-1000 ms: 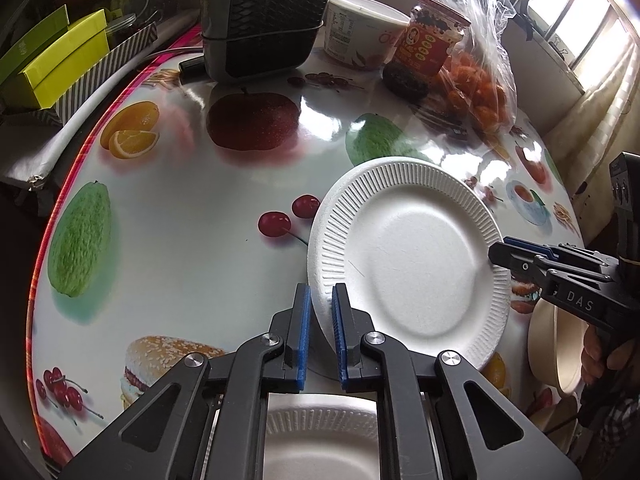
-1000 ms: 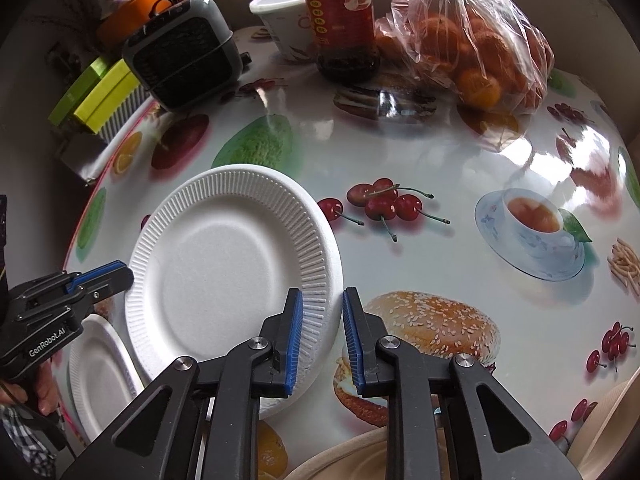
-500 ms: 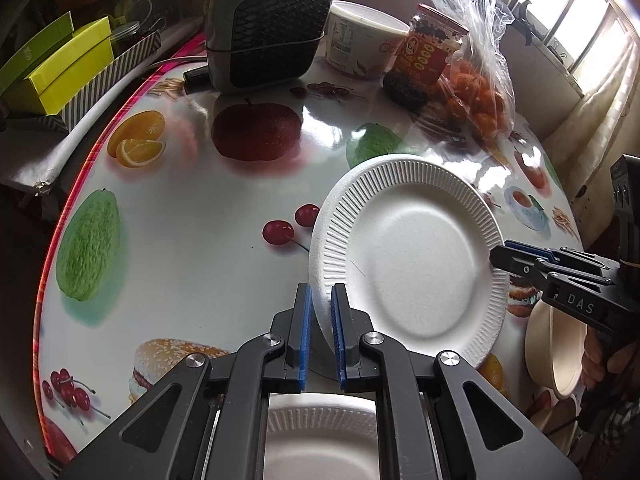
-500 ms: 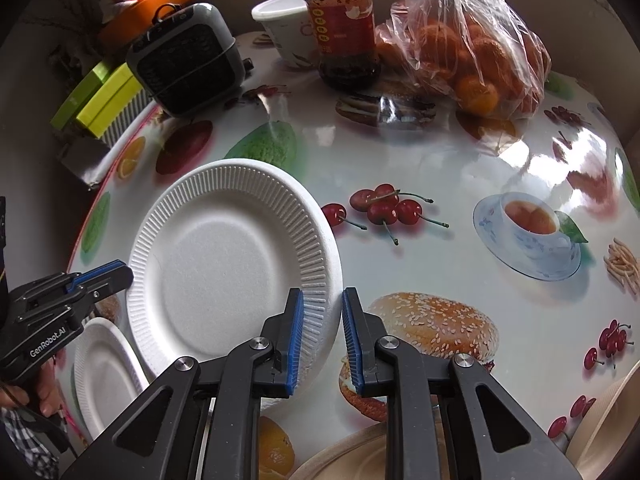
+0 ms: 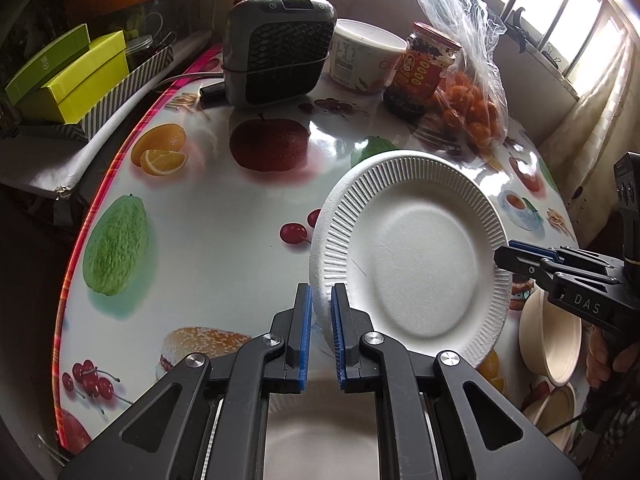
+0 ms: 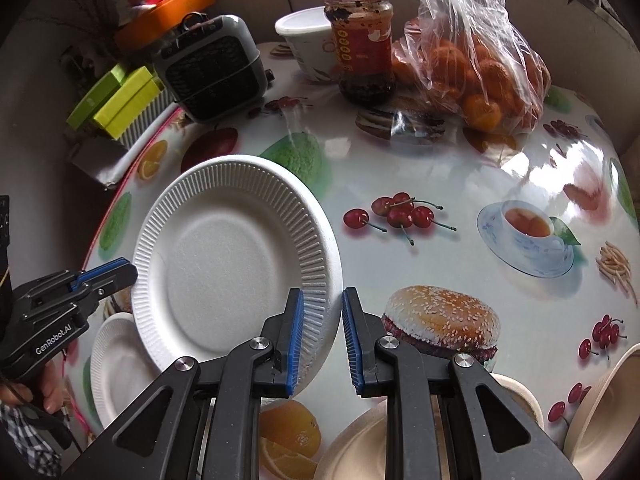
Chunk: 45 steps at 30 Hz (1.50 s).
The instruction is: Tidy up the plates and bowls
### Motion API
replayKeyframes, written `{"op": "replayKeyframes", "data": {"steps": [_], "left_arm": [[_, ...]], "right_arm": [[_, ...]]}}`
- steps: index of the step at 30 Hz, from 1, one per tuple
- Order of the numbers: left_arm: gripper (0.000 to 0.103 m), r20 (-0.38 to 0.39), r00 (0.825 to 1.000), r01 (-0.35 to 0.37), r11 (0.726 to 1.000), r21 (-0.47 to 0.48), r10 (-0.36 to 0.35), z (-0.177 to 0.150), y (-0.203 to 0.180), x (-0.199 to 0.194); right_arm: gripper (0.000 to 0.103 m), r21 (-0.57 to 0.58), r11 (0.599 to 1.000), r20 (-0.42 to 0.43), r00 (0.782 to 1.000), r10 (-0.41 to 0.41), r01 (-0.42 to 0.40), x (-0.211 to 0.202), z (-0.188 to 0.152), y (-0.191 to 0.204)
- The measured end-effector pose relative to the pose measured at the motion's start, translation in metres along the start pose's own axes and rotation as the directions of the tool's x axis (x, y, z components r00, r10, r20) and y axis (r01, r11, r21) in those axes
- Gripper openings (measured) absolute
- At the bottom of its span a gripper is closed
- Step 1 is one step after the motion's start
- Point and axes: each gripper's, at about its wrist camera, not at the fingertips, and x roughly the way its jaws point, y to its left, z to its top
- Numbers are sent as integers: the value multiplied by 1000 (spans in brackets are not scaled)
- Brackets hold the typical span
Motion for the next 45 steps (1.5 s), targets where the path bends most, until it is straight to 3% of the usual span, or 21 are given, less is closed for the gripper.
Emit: {"op": "replayKeyframes", "data": {"steps": [14, 45], "left_arm": [[10, 29, 999, -13, 1000, 4, 13, -18, 9, -29], [10, 29, 998, -46, 999, -7, 47, -80, 30, -62]], "right_arm": [[19, -19, 1000, 23, 1000, 17, -17, -22, -21, 26], [19, -62, 995, -10, 997, 74, -74, -37, -82, 70]]}}
